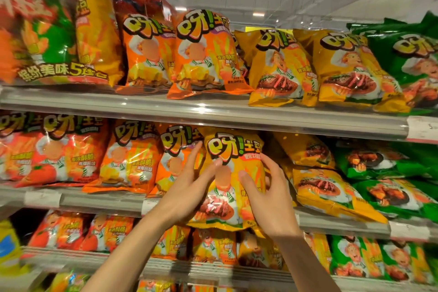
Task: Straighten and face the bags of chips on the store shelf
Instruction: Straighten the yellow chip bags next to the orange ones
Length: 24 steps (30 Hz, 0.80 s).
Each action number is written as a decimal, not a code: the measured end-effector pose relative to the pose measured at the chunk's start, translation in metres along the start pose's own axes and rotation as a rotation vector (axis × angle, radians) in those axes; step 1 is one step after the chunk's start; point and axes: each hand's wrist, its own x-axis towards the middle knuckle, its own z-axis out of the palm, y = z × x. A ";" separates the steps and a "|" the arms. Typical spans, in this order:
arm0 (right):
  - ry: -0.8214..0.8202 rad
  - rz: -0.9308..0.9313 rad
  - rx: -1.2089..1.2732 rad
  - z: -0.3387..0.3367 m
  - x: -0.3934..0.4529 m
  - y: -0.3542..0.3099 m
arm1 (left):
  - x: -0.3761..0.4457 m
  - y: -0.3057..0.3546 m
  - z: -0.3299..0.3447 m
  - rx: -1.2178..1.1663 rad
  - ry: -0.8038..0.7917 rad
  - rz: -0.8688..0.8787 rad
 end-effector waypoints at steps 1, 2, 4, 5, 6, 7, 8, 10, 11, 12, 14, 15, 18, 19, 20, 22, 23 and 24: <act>0.001 -0.009 0.013 0.003 -0.002 0.000 | 0.002 -0.001 0.000 0.028 -0.004 -0.003; 0.000 -0.017 0.031 0.006 -0.003 0.001 | 0.002 -0.002 -0.001 0.041 -0.004 -0.010; -0.016 -0.031 0.063 0.012 -0.005 0.004 | 0.003 -0.006 -0.005 0.032 0.011 0.010; -0.033 -0.030 0.070 0.015 -0.005 0.005 | 0.002 -0.007 -0.007 0.028 0.023 0.025; -0.060 -0.026 0.077 0.018 -0.005 0.005 | 0.002 -0.009 -0.011 0.027 0.040 0.044; -0.092 -0.016 0.090 0.019 -0.003 0.004 | 0.002 -0.011 -0.015 0.026 0.064 0.062; -0.123 -0.004 0.098 0.019 0.000 0.002 | 0.002 -0.012 -0.021 0.027 0.088 0.070; -0.125 -0.023 -0.043 0.015 0.011 0.001 | 0.004 -0.014 -0.032 0.030 0.132 0.067; -0.089 -0.054 -0.239 0.010 0.021 0.001 | 0.004 -0.016 -0.037 0.038 0.144 0.065; -0.047 -0.082 -0.460 0.005 0.032 0.001 | 0.005 -0.017 -0.042 0.047 0.154 0.062; -0.031 -0.031 -0.775 -0.002 0.053 0.003 | 0.006 -0.020 -0.049 0.062 0.175 0.057; -0.067 0.044 -0.858 -0.002 0.062 0.004 | 0.006 -0.020 -0.051 0.066 0.181 0.051; -0.213 0.261 -0.926 0.004 0.083 0.014 | 0.006 -0.021 -0.055 0.064 0.181 0.043; -0.242 0.298 -0.909 0.006 0.086 0.017 | 0.006 -0.021 -0.055 0.064 0.180 0.046; -0.251 0.316 -0.879 0.007 0.088 0.019 | 0.006 -0.021 -0.055 0.063 0.182 0.051; -0.223 0.304 -0.814 0.007 0.089 0.024 | 0.005 -0.020 -0.055 0.063 0.184 0.049; -0.196 0.282 -0.791 0.006 0.088 0.026 | 0.005 -0.020 -0.054 0.065 0.186 0.047; -0.169 0.257 -0.768 0.005 0.087 0.028 | 0.005 -0.019 -0.054 0.067 0.187 0.046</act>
